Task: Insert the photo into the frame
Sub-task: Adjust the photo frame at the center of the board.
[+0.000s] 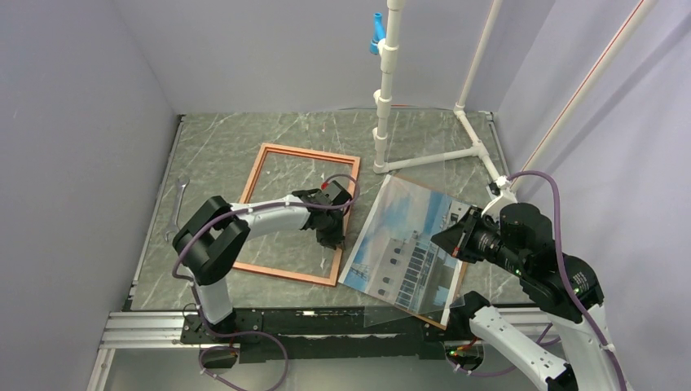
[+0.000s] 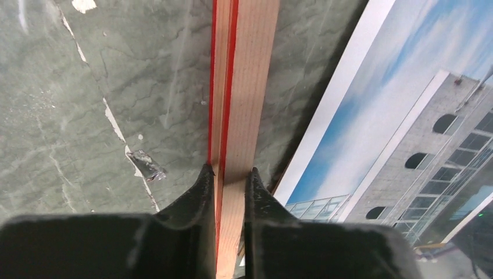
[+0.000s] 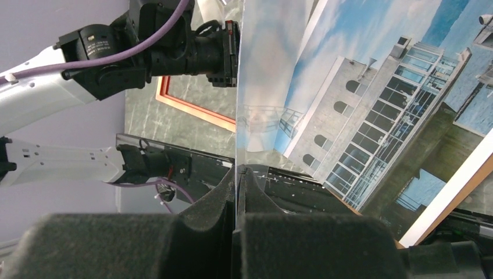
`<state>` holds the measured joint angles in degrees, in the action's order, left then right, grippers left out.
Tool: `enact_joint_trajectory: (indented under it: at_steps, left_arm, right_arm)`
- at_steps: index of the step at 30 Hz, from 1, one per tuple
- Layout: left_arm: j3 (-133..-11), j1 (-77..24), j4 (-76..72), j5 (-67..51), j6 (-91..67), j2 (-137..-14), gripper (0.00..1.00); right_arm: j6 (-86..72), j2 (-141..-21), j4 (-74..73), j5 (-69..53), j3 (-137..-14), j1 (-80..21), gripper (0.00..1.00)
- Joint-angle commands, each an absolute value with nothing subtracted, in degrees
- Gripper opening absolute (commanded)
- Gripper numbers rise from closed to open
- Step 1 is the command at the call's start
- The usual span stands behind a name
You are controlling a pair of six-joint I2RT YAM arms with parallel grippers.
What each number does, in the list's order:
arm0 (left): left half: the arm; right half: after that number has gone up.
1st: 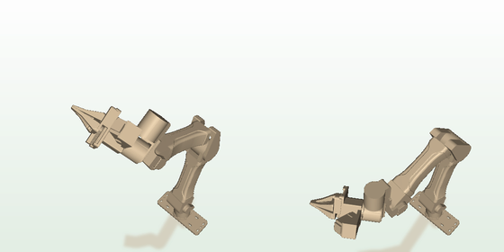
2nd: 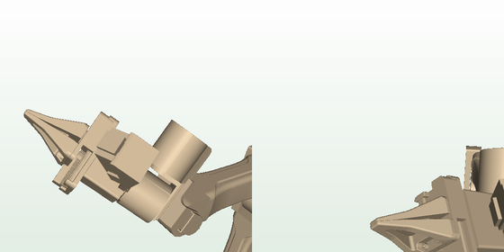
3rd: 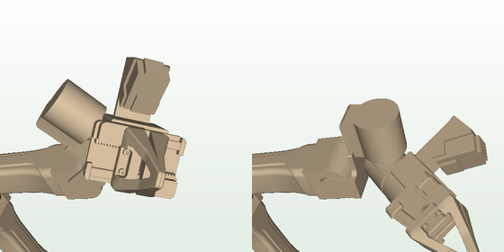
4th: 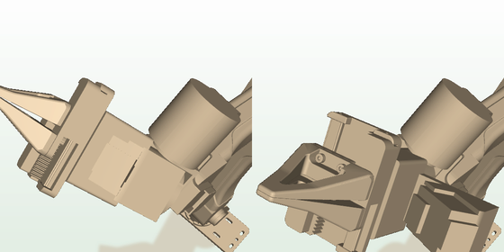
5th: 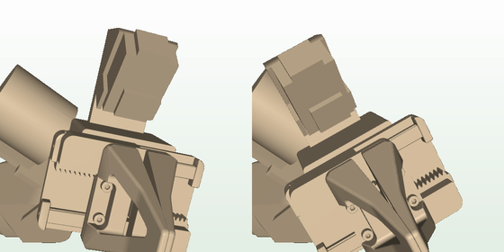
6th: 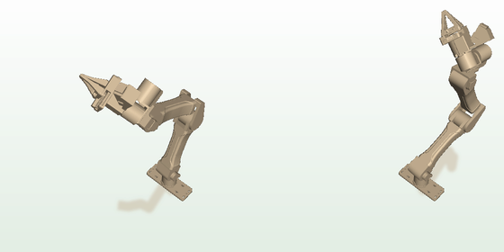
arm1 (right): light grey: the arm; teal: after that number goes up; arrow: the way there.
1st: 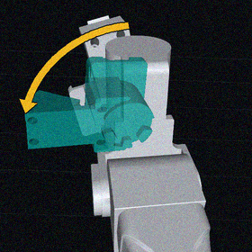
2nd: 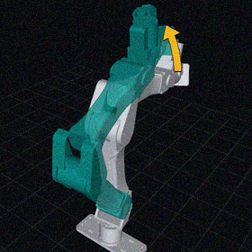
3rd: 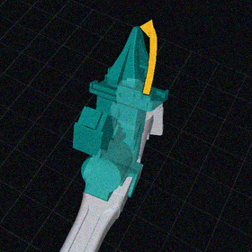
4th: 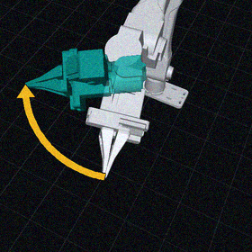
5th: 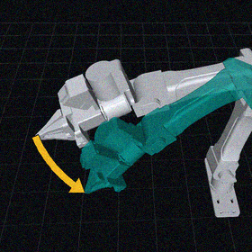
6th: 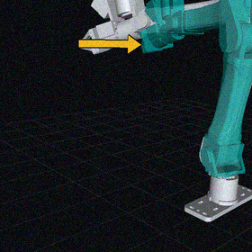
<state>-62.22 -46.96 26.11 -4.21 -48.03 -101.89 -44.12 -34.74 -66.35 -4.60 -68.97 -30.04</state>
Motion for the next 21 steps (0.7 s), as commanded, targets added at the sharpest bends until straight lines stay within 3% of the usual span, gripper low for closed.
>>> enact_joint_trajectory:
  at_steps: [1,11,21]
  left_arm:
    - [-66.1,-45.2,27.4,-3.2,-47.2,-105.5,0.03]
    - [-72.9,-40.2,28.9,-3.7,-45.9,-110.1,0.00]
    - [-73.7,-39.3,20.9,-8.2,-54.3,-111.2,0.00]
  right_arm:
    - [-43.2,-33.8,-65.9,-3.2,-70.8,-30.0,0.00]
    - [-43.2,-33.0,-65.5,-2.0,-70.0,-30.1,0.00]
    - [-43.3,-32.9,-64.3,-2.5,-69.0,-30.1,0.00]
